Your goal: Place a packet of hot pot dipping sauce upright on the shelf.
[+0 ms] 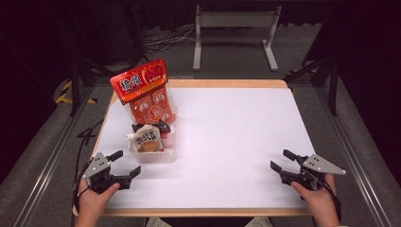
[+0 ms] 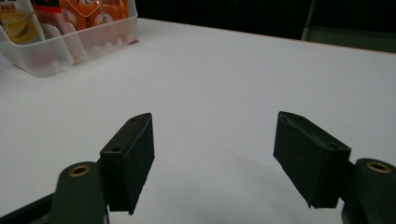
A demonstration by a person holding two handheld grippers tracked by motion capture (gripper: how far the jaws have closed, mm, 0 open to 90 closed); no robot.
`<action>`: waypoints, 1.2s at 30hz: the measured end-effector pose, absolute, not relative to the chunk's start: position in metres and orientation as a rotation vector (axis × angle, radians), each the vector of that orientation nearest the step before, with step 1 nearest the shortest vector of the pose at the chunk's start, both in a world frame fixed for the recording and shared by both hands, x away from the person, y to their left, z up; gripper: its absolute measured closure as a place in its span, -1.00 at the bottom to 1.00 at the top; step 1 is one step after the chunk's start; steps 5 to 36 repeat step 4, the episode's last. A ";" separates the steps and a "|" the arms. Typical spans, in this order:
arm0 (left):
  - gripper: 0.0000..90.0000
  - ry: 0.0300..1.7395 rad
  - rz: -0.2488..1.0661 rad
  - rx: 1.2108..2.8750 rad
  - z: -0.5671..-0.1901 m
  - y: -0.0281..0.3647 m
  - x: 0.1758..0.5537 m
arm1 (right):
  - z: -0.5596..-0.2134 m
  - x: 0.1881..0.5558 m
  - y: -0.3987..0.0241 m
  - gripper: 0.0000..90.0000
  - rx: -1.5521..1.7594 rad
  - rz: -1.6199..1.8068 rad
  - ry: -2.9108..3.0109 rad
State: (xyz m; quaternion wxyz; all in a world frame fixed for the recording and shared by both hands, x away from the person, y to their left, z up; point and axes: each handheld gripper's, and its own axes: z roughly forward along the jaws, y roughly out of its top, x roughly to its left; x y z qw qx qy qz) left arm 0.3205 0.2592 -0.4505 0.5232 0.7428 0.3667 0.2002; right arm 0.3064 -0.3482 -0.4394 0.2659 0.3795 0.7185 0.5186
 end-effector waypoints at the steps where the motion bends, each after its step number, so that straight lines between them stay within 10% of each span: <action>1: -0.84 0.880 0.475 1.773 -0.450 0.259 0.320 | -0.440 0.307 -0.348 -0.34 1.024 1.397 1.942; 36: -0.84 0.886 0.469 1.783 -0.449 0.259 0.320 | -0.440 0.307 -0.347 -0.34 1.028 1.397 1.946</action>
